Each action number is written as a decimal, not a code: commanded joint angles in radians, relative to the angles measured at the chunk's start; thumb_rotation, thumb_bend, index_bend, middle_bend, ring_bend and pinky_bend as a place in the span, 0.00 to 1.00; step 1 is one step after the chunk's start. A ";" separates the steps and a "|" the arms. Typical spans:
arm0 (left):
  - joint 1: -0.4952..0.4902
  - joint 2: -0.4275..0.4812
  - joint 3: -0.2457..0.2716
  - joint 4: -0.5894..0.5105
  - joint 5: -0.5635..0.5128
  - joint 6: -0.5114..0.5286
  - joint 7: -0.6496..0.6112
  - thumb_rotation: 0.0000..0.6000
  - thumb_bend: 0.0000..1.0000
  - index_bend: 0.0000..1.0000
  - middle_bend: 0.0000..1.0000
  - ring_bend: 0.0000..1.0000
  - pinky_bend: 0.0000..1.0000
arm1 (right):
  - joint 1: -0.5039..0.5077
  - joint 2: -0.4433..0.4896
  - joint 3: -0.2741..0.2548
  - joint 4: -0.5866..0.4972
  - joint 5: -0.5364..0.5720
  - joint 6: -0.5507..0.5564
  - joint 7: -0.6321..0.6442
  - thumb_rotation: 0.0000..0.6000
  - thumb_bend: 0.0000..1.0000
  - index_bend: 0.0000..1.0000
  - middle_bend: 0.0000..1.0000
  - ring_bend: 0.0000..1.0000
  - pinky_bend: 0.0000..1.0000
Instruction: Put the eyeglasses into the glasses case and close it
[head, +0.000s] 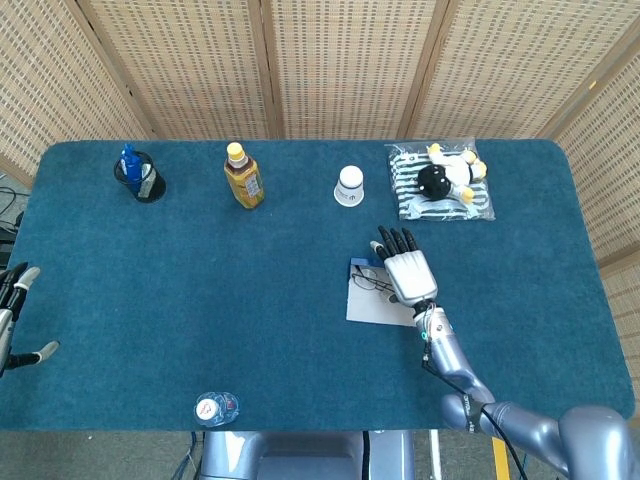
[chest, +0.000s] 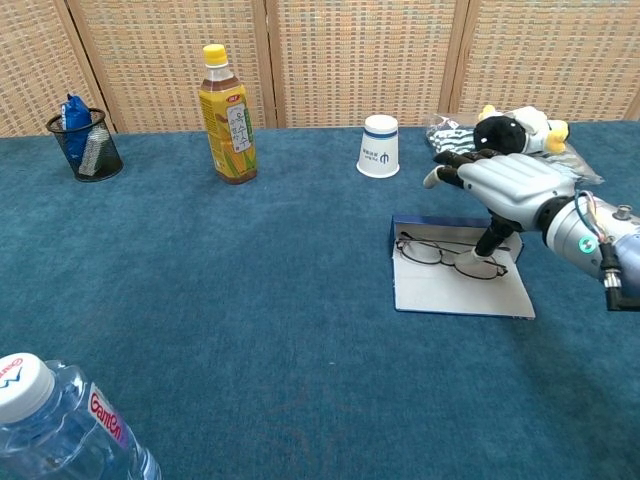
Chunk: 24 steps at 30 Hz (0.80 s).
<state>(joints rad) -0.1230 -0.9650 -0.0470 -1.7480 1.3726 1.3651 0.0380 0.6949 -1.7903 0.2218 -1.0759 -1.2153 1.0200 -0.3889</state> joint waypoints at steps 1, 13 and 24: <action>0.000 0.000 0.000 0.000 0.000 0.001 0.000 1.00 0.00 0.00 0.00 0.00 0.00 | 0.007 -0.009 0.009 0.019 0.013 -0.004 -0.011 1.00 0.19 0.15 0.00 0.00 0.03; -0.002 0.000 -0.001 0.001 -0.006 -0.005 -0.001 1.00 0.00 0.00 0.00 0.00 0.00 | 0.034 -0.027 0.060 0.053 0.072 -0.007 -0.045 1.00 0.19 0.15 0.00 0.00 0.03; 0.001 0.002 0.003 -0.003 0.007 0.003 -0.003 1.00 0.00 0.00 0.00 0.00 0.00 | -0.019 0.072 -0.034 -0.172 -0.078 0.089 0.004 1.00 0.22 0.16 0.00 0.00 0.03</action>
<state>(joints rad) -0.1221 -0.9637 -0.0449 -1.7503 1.3788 1.3675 0.0357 0.6954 -1.7515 0.2187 -1.1941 -1.2490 1.0760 -0.4005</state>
